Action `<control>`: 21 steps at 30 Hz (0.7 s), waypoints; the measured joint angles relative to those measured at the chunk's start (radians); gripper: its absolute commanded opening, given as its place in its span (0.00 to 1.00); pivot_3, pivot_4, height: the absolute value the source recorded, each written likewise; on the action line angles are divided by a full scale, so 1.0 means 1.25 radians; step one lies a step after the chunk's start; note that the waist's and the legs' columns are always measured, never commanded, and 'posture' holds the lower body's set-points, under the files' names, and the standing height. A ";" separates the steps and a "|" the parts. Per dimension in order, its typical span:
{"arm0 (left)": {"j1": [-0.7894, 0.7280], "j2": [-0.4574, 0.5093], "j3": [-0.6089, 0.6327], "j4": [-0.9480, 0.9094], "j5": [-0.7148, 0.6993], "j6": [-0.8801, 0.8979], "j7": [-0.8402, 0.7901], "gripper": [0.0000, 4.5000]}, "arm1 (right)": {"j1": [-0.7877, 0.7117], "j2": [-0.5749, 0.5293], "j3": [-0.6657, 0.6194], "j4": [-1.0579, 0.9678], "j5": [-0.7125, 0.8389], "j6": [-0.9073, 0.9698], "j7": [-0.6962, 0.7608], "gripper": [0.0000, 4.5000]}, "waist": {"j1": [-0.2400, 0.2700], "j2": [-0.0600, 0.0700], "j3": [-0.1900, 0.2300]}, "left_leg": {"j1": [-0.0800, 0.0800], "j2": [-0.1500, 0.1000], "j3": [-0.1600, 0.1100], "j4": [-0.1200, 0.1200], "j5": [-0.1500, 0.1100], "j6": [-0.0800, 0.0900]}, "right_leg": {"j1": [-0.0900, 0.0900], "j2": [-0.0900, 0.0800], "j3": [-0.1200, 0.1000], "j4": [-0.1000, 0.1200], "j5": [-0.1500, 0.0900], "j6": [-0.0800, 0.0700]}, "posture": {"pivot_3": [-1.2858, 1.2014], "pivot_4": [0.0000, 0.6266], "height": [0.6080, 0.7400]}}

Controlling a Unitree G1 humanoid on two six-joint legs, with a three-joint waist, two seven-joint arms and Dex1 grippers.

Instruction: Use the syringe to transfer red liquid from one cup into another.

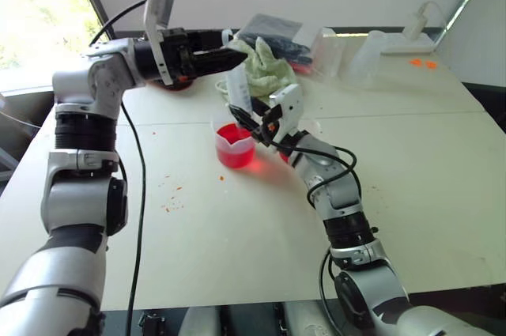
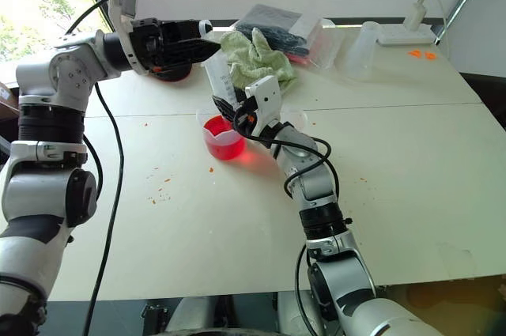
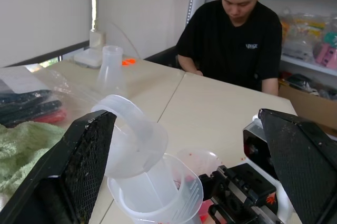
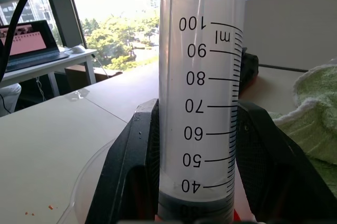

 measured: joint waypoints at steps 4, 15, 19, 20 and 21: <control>0.007 0.011 0.017 -0.029 -0.029 0.029 0.006 1.00 | 0.000 0.020 0.000 0.000 0.022 -0.011 0.000 0.31 | 0.000 0.000 0.000 | 0.000 0.000 0.000 0.000 0.000 0.000 | 0.000 0.000 0.000 0.000 0.000 0.000 | 0.52 0.24 0.78; 0.036 0.030 0.046 -0.067 -0.081 0.080 0.041 1.00 | 0.000 0.035 0.003 0.022 0.019 -0.055 -0.001 0.31 | -0.001 0.000 0.000 | 0.000 0.000 0.000 0.000 0.000 0.000 | 0.000 0.000 0.000 0.000 0.000 0.000 | 0.52 0.24 0.78; 0.050 0.036 0.058 -0.082 -0.096 0.095 0.055 1.00 | -0.001 0.047 0.005 0.040 0.010 -0.077 -0.006 0.31 | -0.001 0.000 0.000 | 0.000 0.000 0.000 0.000 0.000 0.000 | 0.000 0.000 0.000 0.000 0.000 0.000 | 0.52 0.24 0.78; 0.056 0.036 0.067 -0.087 -0.102 0.100 0.059 1.00 | -0.001 0.051 0.006 0.041 0.005 -0.082 -0.008 0.31 | -0.002 0.000 0.000 | 0.000 0.000 0.000 0.000 0.000 0.000 | 0.000 0.000 0.000 0.000 0.000 0.000 | 0.52 0.24 0.78; 0.061 0.036 0.078 -0.092 -0.112 0.111 0.070 1.00 | -0.001 0.055 0.006 0.044 0.002 -0.093 -0.011 0.31 | -0.002 0.000 0.000 | 0.000 0.000 0.000 0.000 0.000 0.000 | 0.000 0.000 0.000 0.000 0.000 0.000 | 0.52 0.24 0.78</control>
